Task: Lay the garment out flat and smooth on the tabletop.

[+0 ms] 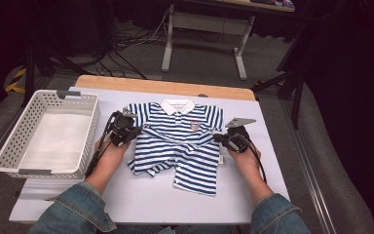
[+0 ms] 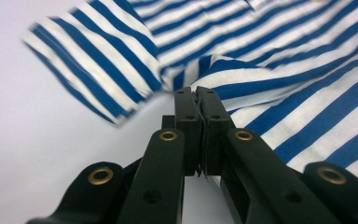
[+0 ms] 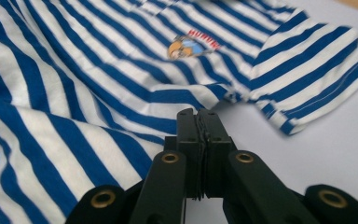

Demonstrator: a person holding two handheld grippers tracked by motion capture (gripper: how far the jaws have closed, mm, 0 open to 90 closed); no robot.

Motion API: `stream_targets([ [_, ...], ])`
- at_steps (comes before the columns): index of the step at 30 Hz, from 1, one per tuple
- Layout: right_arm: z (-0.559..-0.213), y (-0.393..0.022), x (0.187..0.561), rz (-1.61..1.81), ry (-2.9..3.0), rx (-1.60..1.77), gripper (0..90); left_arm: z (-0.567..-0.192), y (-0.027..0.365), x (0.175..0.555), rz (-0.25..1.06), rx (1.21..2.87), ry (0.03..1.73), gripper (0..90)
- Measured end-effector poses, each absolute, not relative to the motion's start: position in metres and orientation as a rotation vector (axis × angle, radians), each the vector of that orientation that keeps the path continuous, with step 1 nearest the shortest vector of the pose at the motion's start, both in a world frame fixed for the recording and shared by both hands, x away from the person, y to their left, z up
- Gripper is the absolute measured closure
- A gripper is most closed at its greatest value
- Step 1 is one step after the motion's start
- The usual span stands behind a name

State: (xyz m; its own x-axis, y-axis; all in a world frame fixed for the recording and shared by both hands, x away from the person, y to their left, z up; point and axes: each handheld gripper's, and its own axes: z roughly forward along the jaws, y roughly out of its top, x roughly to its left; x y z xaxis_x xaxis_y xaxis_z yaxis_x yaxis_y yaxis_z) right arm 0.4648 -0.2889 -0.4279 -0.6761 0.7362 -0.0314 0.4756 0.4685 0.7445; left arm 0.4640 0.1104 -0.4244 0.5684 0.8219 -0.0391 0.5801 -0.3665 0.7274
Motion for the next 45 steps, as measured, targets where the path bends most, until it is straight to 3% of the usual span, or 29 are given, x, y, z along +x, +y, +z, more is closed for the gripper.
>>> stream_targets([
  [6,-0.424,-0.291,0.48,1.064,2.308,1.043,89.0,-0.417,0.112,0.475,0.525,2.032,1.132,88.3],
  [11,-0.428,-0.286,0.487,1.045,2.297,1.043,87.5,-0.425,0.104,0.486,0.564,2.081,1.139,87.3],
  [13,-0.429,-0.284,0.486,1.018,2.297,1.038,74.5,-0.426,0.104,0.486,0.559,2.089,1.146,82.0],
  [15,-0.428,-0.284,0.483,1.005,2.292,1.036,67.9,-0.423,0.107,0.482,0.55,2.069,1.143,69.8],
  [17,-0.424,-0.288,0.476,1.035,2.277,1.031,65.7,-0.419,0.11,0.477,0.529,2.051,1.114,64.7],
  [31,-0.426,-0.29,0.429,1.208,2.362,0.922,57.3,-0.415,0.108,0.42,0.316,2.125,0.782,55.2],
  [41,-0.442,-0.296,0.407,1.305,2.351,0.919,56.7,-0.421,0.102,0.392,0.124,2.24,0.573,58.2],
  [45,-0.447,-0.301,0.4,1.323,2.338,0.922,55.4,-0.425,0.098,0.386,0.037,2.278,0.506,63.2],
])
